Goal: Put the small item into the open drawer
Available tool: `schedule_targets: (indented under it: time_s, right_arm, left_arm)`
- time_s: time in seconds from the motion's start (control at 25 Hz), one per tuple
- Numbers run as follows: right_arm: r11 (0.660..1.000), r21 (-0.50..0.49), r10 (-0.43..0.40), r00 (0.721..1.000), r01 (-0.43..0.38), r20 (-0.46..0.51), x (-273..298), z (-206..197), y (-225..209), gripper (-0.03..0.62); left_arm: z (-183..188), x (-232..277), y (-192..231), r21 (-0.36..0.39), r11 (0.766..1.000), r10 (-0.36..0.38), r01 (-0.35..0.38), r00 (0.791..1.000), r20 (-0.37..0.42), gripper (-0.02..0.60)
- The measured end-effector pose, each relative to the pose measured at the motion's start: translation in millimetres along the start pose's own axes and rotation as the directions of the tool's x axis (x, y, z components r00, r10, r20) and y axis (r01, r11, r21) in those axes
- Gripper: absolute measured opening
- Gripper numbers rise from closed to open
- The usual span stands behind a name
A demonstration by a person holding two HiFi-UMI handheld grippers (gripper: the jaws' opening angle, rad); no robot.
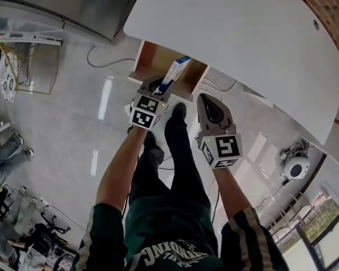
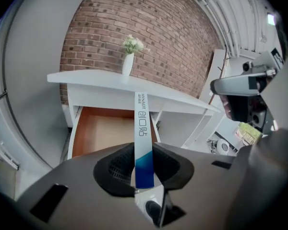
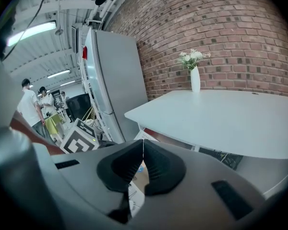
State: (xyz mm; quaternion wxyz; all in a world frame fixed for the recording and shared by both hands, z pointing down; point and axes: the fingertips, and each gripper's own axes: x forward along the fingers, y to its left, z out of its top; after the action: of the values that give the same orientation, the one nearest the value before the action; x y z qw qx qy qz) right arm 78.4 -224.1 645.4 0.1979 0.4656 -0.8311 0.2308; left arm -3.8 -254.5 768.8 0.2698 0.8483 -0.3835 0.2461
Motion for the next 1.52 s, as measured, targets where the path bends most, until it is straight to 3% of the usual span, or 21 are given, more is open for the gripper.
schedule_targets:
  time_s: [0.28, 0.52, 0.84, 0.96, 1.12, 1.4, 1.52]
  right_arm:
    - [1.0, 0.021, 0.009, 1.0, -0.009, -0.03, 4, -24, 0, 0.025]
    - [0.999, 0.029, 0.023, 0.998, -0.021, -0.057, 4, -48, 0, 0.025]
    - [0.999, 0.037, 0.033, 0.998, -0.031, -0.059, 14, -62, -2, 0.025]
    - [0.999, 0.044, 0.025, 0.997, -0.022, -0.071, 17, -67, -8, 0.025]
    - [0.999, 0.05, 0.021, 0.996, -0.017, -0.081, 20, -70, -15, 0.025]
    - [0.997, 0.07, 0.015, 0.995, -0.008, -0.096, 24, -75, -22, 0.025]
    - [0.995, 0.097, 0.01, 0.996, -0.002, -0.084, 27, -70, -22, 0.025]
  left_arm:
    - [-27, 44, 20, -0.047, 0.998, 0.029, -0.032, 0.998, -0.054, 0.098]
    - [-22, 60, 18, -0.064, 0.998, 0.021, -0.023, 0.999, -0.03, 0.098]
    - [-22, 92, 31, -0.077, 0.997, -0.011, 0.005, 0.997, -0.078, 0.098]
    - [-32, 103, 36, -0.08, 0.997, 0.004, -0.014, 0.992, -0.126, 0.098]
    - [-44, 118, 49, -0.05, 0.995, 0.066, -0.081, 0.964, -0.258, 0.098]
    - [-53, 140, 39, -0.172, 0.985, -0.042, -0.009, 0.956, -0.29, 0.098]
    - [-59, 143, 36, -0.186, 0.983, -0.054, -0.008, 0.945, -0.323, 0.098]
